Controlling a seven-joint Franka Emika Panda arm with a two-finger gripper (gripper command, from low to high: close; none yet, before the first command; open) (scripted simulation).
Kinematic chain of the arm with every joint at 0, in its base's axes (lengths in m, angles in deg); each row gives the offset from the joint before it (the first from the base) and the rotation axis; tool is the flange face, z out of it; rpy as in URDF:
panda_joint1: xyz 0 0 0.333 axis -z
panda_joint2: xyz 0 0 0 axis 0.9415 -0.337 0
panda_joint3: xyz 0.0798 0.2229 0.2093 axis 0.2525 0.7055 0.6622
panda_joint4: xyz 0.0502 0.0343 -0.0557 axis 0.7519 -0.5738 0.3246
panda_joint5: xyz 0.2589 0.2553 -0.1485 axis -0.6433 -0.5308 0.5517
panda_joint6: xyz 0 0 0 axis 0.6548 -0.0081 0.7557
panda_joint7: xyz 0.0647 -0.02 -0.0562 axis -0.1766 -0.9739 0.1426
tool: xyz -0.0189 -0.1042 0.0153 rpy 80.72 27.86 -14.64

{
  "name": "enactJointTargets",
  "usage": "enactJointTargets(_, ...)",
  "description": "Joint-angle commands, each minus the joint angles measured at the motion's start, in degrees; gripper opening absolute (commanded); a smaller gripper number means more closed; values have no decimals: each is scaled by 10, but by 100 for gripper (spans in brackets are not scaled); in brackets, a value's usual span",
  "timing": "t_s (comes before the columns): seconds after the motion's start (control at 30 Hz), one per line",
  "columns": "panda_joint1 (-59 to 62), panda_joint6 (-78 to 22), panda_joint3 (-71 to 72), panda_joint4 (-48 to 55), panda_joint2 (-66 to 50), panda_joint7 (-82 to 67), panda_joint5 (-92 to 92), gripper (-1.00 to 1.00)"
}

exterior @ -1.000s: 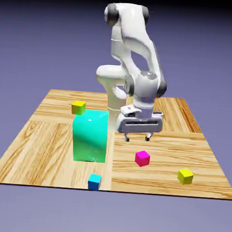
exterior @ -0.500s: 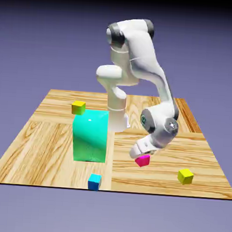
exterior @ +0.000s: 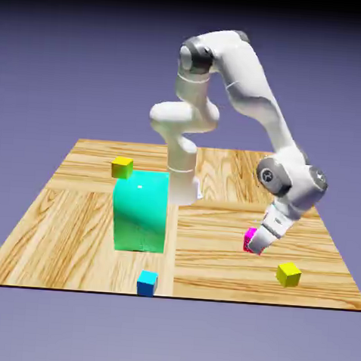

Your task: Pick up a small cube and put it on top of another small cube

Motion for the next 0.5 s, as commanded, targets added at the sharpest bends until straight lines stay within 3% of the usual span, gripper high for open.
enactJointTargets(0.0,-17,-2,-3,14,-5,-24,19,-100)
enactJointTargets(0.2,-118,-18,-20,98,-38,-173,121,-100)
enactJointTargets(0.33,-111,49,-47,82,-93,-142,164,-100)
enactJointTargets(0.37,-111,49,-47,82,-93,-142,164,100)
enactJointTargets(0.47,-116,-1,-27,94,-52,-165,132,100)
